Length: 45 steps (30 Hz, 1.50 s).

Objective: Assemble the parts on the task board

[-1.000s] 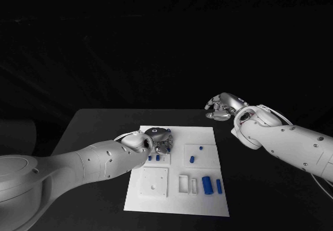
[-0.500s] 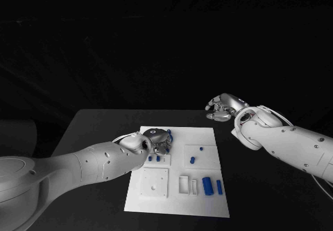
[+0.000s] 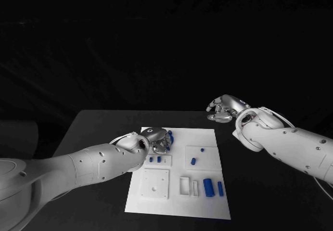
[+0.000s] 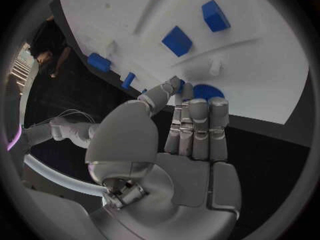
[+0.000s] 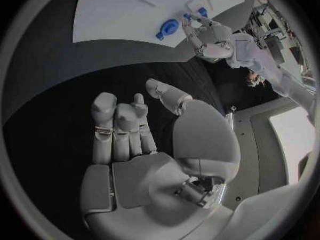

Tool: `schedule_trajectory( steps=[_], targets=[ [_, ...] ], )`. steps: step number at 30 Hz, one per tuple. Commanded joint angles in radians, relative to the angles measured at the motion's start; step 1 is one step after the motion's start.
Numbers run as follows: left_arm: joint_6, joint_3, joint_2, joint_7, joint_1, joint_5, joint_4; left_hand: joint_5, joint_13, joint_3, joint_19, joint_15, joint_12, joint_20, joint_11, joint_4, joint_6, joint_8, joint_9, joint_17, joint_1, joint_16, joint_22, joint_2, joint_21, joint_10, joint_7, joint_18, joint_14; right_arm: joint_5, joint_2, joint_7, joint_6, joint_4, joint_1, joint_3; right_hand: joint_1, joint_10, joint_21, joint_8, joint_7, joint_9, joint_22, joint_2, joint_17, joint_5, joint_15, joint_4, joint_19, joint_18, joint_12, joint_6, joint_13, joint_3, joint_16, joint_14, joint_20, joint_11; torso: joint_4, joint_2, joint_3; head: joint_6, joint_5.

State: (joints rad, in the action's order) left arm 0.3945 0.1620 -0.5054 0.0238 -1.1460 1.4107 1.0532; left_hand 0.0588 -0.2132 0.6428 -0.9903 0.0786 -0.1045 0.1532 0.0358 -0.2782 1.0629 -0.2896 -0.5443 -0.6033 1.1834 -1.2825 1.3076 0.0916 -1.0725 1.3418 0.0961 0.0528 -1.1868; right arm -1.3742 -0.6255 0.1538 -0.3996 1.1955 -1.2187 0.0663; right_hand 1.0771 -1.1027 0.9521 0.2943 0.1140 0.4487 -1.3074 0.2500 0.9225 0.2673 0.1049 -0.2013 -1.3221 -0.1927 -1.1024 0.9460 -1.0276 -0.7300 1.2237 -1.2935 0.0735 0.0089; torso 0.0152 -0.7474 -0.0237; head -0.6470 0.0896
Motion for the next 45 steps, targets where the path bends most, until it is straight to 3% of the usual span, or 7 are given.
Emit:
schedule_trajectory(
  steps=[1, 9, 19, 26, 45],
  targets=[
    [0.030, -0.010, -0.014, 0.018, -0.001, -0.066, 0.017, 0.006, -0.001, -0.002, -0.008, -0.001, -0.004, 0.014, -0.001, 0.000, 0.007, -0.006, 0.000, 0.002, -0.001, -0.004, 0.006, -0.008, -0.006, 0.005, -0.001, 0.090, -0.009, -0.008, 0.000, -0.007, 0.007, 0.002, 0.000, 0.000, -0.003, 0.001, -0.006, -0.001, 0.006, 0.000, -0.008, -0.010, 0.001, 0.005, -0.002, -0.002, 0.000, -0.069, -0.006, -0.001, 0.001, 0.006, -0.006, -0.006, 0.005, -0.003, -0.0014, 0.001, -0.0006, 0.002, 0.004],
    [-0.004, -0.027, -0.064, 0.013, -0.002, -0.080, 0.057, 0.007, -0.001, -0.001, -0.008, -0.001, -0.003, 0.014, -0.001, -0.001, 0.008, -0.006, 0.001, 0.003, -0.001, -0.004, 0.006, -0.007, -0.006, 0.006, -0.001, 0.090, -0.009, -0.008, -0.004, -0.007, 0.008, 0.003, 0.000, 0.000, -0.003, 0.001, -0.006, -0.001, 0.006, 0.000, -0.008, -0.010, 0.001, 0.006, -0.001, -0.003, 0.000, -0.069, -0.006, -0.001, 0.002, 0.006, -0.006, -0.006, 0.005, -0.003, -0.0006, 0.000, -0.0006, 0.005, 0.008],
    [-0.028, -0.027, -0.114, 0.025, -0.001, -0.094, 0.068, 0.007, -0.001, -0.001, -0.007, -0.001, -0.003, 0.015, -0.002, -0.002, 0.010, -0.007, 0.001, 0.004, -0.001, -0.003, 0.006, -0.007, -0.006, 0.008, -0.001, 0.089, -0.009, -0.009, -0.011, -0.006, 0.008, 0.002, 0.000, 0.000, -0.002, 0.001, -0.006, -0.001, 0.006, 0.000, -0.008, -0.009, 0.001, 0.006, -0.001, -0.003, 0.000, -0.069, -0.006, -0.001, 0.002, 0.006, -0.006, -0.006, 0.005, -0.003, -0.0005, 0.000, 0.0012, 0.005, 0.006],
    [-0.040, -0.027, -0.122, 0.019, -0.001, -0.094, 0.062, 0.007, -0.001, -0.001, -0.006, 0.000, -0.002, 0.015, -0.002, -0.002, 0.010, -0.007, 0.002, 0.005, -0.002, -0.003, 0.007, -0.007, -0.005, 0.009, -0.001, 0.089, -0.008, -0.010, -0.009, -0.005, 0.009, 0.002, 0.000, 0.000, -0.002, 0.001, -0.006, -0.001, 0.006, 0.000, -0.008, -0.010, 0.002, 0.006, -0.001, -0.003, 0.000, -0.069, -0.006, -0.001, 0.002, 0.006, -0.007, -0.006, 0.005, -0.003, -0.0007, -0.001, 0.0022, 0.004, 0.005],
    [-0.082, -0.027, -0.124, 0.016, -0.001, -0.097, 0.060, 0.007, -0.001, 0.000, -0.005, 0.000, -0.001, 0.015, -0.002, -0.002, 0.010, -0.006, 0.003, 0.006, -0.003, -0.003, 0.007, -0.009, -0.005, 0.010, -0.001, 0.088, -0.008, -0.011, -0.008, -0.006, 0.008, 0.001, 0.000, 0.000, -0.002, 0.001, -0.006, -0.001, 0.006, 0.000, -0.009, -0.010, 0.002, 0.006, -0.001, -0.004, -0.001, -0.069, -0.006, -0.001, 0.003, 0.006, -0.007, -0.006, 0.006, -0.003, 0.0015, -0.001, -0.0008, -0.002, 0.008]
  ],
)
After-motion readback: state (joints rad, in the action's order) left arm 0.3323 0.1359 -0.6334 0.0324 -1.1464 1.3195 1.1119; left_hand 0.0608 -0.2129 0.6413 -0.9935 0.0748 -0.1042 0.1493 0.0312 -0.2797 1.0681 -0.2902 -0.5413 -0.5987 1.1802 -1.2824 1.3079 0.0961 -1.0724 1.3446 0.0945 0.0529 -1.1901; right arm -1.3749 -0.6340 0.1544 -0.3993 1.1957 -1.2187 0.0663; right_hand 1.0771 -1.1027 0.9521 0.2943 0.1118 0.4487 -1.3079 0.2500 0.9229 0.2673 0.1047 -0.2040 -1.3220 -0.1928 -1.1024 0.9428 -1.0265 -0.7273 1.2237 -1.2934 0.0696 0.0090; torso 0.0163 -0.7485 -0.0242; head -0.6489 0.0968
